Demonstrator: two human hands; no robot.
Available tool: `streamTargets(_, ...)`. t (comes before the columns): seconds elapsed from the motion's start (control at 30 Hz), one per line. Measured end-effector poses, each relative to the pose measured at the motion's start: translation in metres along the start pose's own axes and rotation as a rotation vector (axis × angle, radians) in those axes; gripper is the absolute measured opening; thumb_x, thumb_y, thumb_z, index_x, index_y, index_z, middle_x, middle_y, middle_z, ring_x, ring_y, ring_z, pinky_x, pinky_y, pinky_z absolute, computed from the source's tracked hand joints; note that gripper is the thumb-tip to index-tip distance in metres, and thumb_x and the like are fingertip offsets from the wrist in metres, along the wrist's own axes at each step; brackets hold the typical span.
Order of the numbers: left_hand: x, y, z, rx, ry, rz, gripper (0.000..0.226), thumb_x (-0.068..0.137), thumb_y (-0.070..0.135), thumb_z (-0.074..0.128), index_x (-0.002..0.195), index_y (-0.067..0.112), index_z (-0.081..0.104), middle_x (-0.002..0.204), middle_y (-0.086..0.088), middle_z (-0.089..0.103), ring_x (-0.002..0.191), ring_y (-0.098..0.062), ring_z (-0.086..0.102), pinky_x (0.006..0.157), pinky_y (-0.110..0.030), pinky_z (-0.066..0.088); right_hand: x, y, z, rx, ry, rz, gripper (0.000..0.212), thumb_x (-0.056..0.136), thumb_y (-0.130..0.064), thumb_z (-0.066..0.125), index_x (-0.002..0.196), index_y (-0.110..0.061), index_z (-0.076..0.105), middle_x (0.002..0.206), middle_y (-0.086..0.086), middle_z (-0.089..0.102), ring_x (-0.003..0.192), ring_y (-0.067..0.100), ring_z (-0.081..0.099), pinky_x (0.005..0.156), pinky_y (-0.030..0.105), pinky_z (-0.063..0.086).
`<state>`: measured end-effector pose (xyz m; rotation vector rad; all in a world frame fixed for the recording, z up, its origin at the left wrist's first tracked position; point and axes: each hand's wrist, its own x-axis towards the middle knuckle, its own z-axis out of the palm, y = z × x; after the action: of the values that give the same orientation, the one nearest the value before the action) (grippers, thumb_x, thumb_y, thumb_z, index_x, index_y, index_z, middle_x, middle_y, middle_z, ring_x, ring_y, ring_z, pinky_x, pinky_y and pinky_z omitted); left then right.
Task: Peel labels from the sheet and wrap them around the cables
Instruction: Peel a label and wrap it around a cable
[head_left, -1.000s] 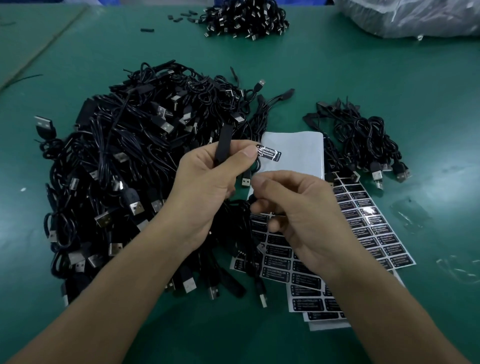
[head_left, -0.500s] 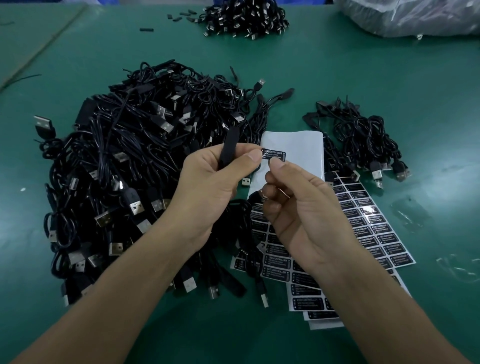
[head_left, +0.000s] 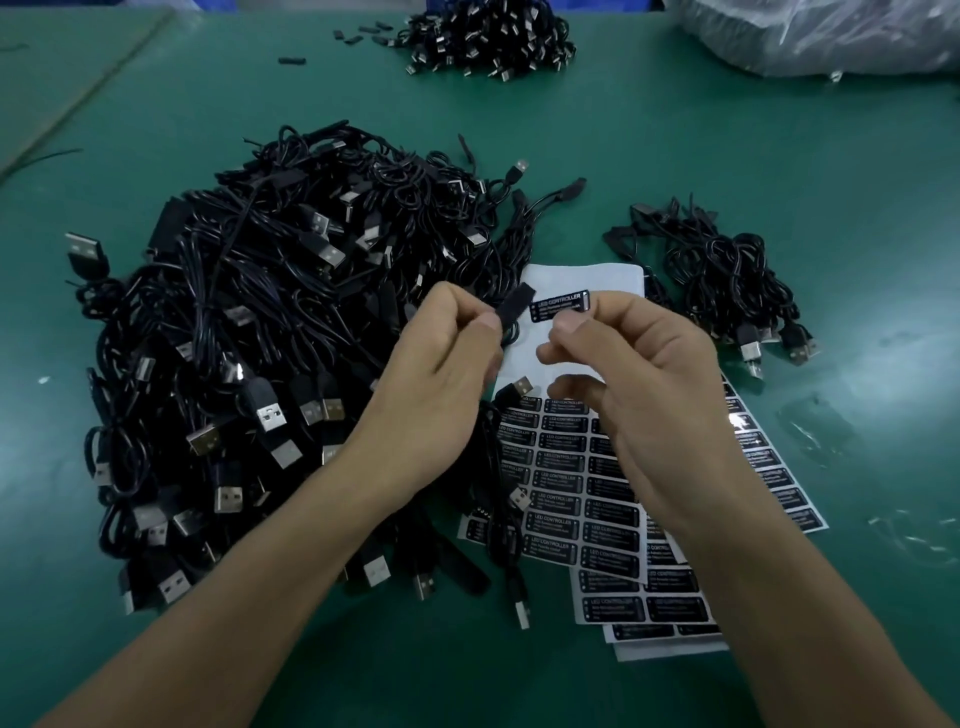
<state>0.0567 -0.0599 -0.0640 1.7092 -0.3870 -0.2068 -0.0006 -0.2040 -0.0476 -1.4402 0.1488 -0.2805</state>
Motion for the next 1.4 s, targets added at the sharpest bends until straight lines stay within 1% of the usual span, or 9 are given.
streamTargets(0.07, -0.001, 0.0, 0.0, -0.006, -0.032, 0.038, 0.017, 0.103, 0.022, 0.048, 0.091, 0.025, 0.058, 0.065, 0.011, 0.063, 0.06, -0.001, 0.054, 0.059, -0.017, 0.047, 0.001, -0.001, -0.003, -0.043, -0.031, 0.0, 0.02, 0.094, -0.007, 0.065, 0.075, -0.015, 0.069, 0.073, 0.0, 0.068, 0.079, 0.02, 0.066, 0.068, 0.026, 0.055)
streamTargets(0.13, -0.001, 0.001, 0.001, -0.013, -0.056, 0.043, 0.016, 0.104, 0.013, 0.05, 0.097, 0.019, 0.063, 0.069, 0.008, 0.068, 0.064, -0.003, 0.059, 0.063, -0.016, 0.05, 0.002, 0.0, -0.006, -0.071, -0.05, 0.009, 0.017, 0.093, -0.006, 0.066, 0.077, -0.011, 0.07, 0.074, 0.004, 0.071, 0.08, 0.024, 0.07, 0.07, 0.026, 0.057)
streamTargets(0.23, -0.002, 0.002, 0.001, -0.013, -0.073, 0.036, 0.022, 0.103, 0.009, 0.051, 0.095, 0.023, 0.066, 0.071, 0.008, 0.071, 0.065, -0.002, 0.062, 0.064, -0.014, 0.049, 0.003, 0.002, -0.008, -0.096, -0.052, 0.01, 0.016, 0.092, -0.006, 0.067, 0.077, -0.01, 0.071, 0.075, 0.009, 0.074, 0.078, 0.028, 0.072, 0.068, 0.026, 0.056)
streamTargets(0.37, -0.003, 0.004, 0.001, -0.002, -0.134, 0.016, 0.032, 0.101, 0.003, 0.049, 0.099, 0.028, 0.07, 0.078, 0.008, 0.074, 0.067, 0.0, 0.064, 0.063, -0.008, 0.047, 0.006, 0.004, -0.012, -0.117, -0.029, -0.001, 0.015, 0.091, -0.007, 0.069, 0.077, -0.013, 0.074, 0.071, 0.006, 0.073, 0.07, 0.016, 0.068, 0.065, 0.022, 0.053)
streamTargets(0.57, -0.003, 0.003, 0.0, -0.103, -0.179, 0.001, 0.025, 0.103, 0.006, 0.052, 0.121, 0.021, 0.057, 0.08, 0.001, 0.076, 0.068, -0.006, 0.067, 0.064, -0.013, 0.049, 0.008, 0.006, -0.015, -0.136, -0.023, -0.018, 0.012, 0.09, -0.007, 0.07, 0.079, -0.009, 0.073, 0.068, 0.006, 0.072, 0.067, 0.013, 0.066, 0.066, 0.02, 0.053)
streamTargets(0.7, -0.004, 0.005, 0.0, -0.111, -0.212, 0.005, 0.024, 0.103, 0.006, 0.052, 0.117, 0.024, 0.057, 0.081, 0.001, 0.076, 0.068, -0.005, 0.068, 0.064, -0.012, 0.049, 0.009, 0.006, -0.017, -0.149, -0.019, -0.01, 0.009, 0.089, -0.007, 0.071, 0.08, -0.005, 0.073, 0.069, 0.005, 0.071, 0.067, 0.015, 0.065, 0.068, 0.023, 0.054)
streamTargets(0.87, -0.004, 0.005, -0.001, -0.11, -0.244, -0.01, 0.024, 0.103, 0.004, 0.05, 0.123, 0.011, 0.062, 0.081, 0.004, 0.075, 0.067, -0.004, 0.067, 0.063, -0.011, 0.048, 0.01, 0.005, -0.019, -0.195, -0.045, -0.028, 0.015, 0.087, -0.009, 0.073, 0.073, -0.014, 0.072, 0.065, 0.001, 0.069, 0.065, 0.014, 0.064, 0.069, 0.027, 0.057)
streamTargets(1.03, -0.005, 0.007, -0.001, -0.087, -0.256, -0.014, 0.022, 0.103, 0.007, 0.051, 0.115, 0.018, 0.066, 0.083, 0.005, 0.077, 0.07, -0.006, 0.07, 0.065, -0.014, 0.05, 0.011, 0.004, -0.022, -0.234, -0.05, -0.021, 0.011, 0.077, -0.021, 0.073, 0.068, -0.015, 0.073, 0.065, 0.002, 0.07, 0.063, 0.013, 0.064, 0.071, 0.032, 0.058)
streamTargets(1.4, -0.005, 0.007, -0.001, -0.11, -0.266, -0.02, 0.021, 0.102, 0.007, 0.053, 0.105, 0.02, 0.069, 0.084, 0.002, 0.078, 0.071, -0.009, 0.072, 0.066, -0.017, 0.054, 0.011, 0.004, -0.024, -0.272, -0.036, -0.023, 0.012, 0.084, -0.012, 0.075, 0.073, -0.01, 0.073, 0.065, 0.003, 0.071, 0.063, 0.015, 0.065, 0.071, 0.037, 0.06)
